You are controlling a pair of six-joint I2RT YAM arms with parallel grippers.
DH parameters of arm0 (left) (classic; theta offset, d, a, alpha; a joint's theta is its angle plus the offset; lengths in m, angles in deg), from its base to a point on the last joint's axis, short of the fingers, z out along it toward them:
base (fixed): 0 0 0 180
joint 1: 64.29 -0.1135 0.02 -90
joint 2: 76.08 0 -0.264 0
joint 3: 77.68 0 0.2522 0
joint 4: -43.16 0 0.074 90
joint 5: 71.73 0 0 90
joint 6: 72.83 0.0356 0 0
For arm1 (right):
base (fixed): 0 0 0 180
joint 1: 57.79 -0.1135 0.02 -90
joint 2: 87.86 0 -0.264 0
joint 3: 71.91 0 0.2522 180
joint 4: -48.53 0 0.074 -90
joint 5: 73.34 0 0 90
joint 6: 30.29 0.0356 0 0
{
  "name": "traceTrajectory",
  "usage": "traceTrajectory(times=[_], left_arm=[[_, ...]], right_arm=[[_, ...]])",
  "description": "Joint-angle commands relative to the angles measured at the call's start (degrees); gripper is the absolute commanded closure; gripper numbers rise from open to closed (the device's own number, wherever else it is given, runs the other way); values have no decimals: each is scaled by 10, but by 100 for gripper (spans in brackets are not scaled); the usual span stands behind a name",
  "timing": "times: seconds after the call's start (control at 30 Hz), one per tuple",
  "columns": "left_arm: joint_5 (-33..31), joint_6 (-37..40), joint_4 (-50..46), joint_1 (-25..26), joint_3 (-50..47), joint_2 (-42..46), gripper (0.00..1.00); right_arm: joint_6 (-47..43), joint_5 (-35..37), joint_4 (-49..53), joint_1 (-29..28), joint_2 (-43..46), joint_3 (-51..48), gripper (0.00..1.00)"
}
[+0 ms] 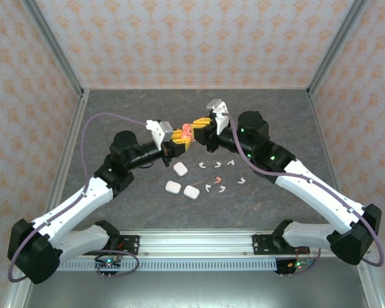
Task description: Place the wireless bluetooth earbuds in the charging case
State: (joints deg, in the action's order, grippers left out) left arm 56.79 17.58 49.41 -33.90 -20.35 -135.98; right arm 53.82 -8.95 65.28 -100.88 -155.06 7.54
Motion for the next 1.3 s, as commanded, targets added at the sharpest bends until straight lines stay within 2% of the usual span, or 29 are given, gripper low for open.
traceTrajectory(times=[0.0, 0.23, 0.47, 0.63, 0.77, 1.03, 1.27], left_arm=[[8, -4, 21, 4, 22, 2, 100], [9, -5, 24, 3, 22, 2, 100], [12, -6, 28, 3, 22, 1, 100], [15, -6, 28, 3, 20, 4, 100], [14, -6, 29, 4, 16, 6, 100], [9, -15, 52, 4, 2, 8, 100], [-1, -19, 71, 4, -12, 12, 100]], right_arm=[[-7, -23, 3, -3, -4, 7, 81], [-16, -42, 35, -3, -3, 8, 81], [0, -103, 36, -3, -20, 18, 81], [4, -110, 45, -3, -30, 29, 80], [8, -115, 50, -3, -31, 41, 75], [53, -136, 57, 32, -16, 78, 52], [86, -95, 94, 74, 20, 84, 40]])
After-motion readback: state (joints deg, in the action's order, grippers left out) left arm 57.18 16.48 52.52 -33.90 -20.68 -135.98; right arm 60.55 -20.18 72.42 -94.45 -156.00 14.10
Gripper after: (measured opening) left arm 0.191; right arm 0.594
